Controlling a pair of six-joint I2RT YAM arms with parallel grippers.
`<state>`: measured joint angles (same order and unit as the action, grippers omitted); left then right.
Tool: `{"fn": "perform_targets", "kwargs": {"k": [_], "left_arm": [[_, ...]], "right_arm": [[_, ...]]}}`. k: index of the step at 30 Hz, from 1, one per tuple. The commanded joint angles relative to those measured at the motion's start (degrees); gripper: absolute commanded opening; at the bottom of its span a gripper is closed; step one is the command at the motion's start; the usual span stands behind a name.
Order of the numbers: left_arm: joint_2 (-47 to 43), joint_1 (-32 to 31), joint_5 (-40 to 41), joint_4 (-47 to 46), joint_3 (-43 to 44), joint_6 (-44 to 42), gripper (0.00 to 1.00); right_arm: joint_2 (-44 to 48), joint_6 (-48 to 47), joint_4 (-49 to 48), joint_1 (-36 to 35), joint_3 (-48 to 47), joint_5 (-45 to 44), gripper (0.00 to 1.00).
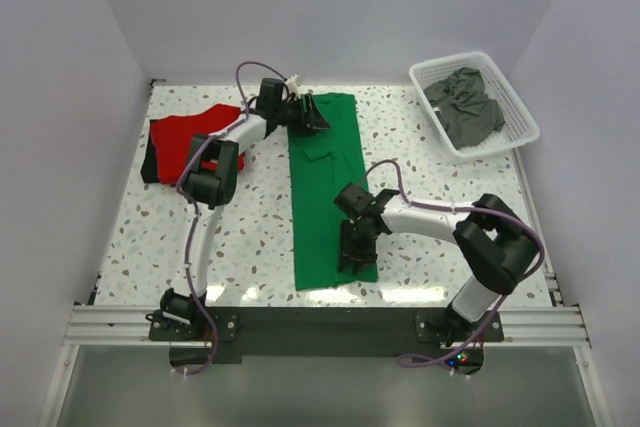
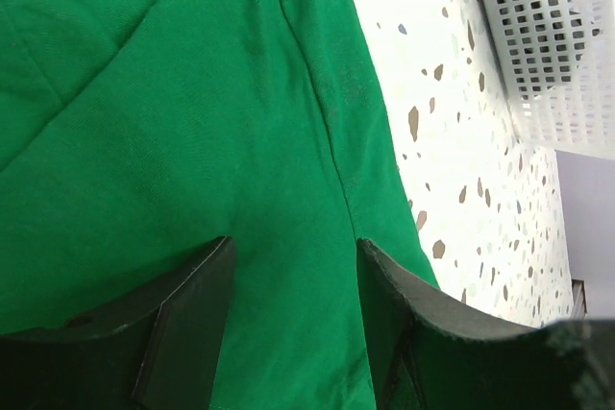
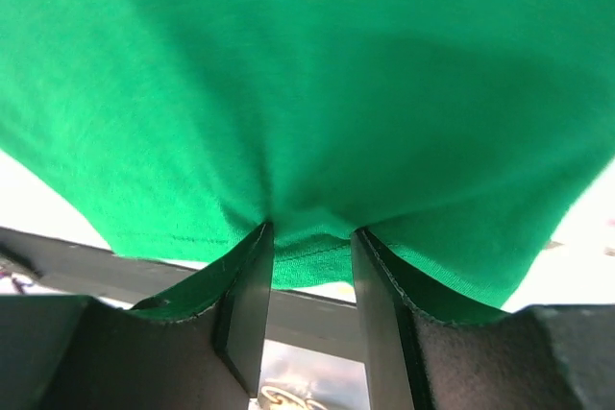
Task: Fold and stack the t-shirts
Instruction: Fold the tshirt
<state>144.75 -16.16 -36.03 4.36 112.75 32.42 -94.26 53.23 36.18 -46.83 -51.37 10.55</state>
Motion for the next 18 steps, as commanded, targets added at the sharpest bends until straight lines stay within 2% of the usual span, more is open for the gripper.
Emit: {"fn": "perform_targets", "kwargs": {"k": [1, 5, 11, 15, 18], "left_arm": [[5.72, 0.61, 2.72, 1.79, 0.01, -1.31, 0.59], [3.88, 0.69, 2.19, 0.83, 0.54, -1.4, 0.61], [-4.64, 0.26, 2.1, 0.74, -1.12, -1.58, 0.63], [-13.58, 0.25, 4.21, 2.57, -3.67, -2.19, 0.64], [-18.78, -0.36, 8.6, 7.93, -7.27, -3.77, 0.64]], "right_arm": [[-5.23, 2.14, -7.18, -3.35, -2.84, -1.93, 0.43], [-5.24, 1.35, -3.85, -5.03, -6.45, -3.51, 0.46], [4.16, -1.11, 6.43, -5.11, -8.04, -7.81, 0.56], [9.96, -1.64, 10.74, -5.11, -4.36, -10.01, 0.59], [13.3, -1.81, 10.32, -4.77, 0.3, -10.37, 0.58]]}}
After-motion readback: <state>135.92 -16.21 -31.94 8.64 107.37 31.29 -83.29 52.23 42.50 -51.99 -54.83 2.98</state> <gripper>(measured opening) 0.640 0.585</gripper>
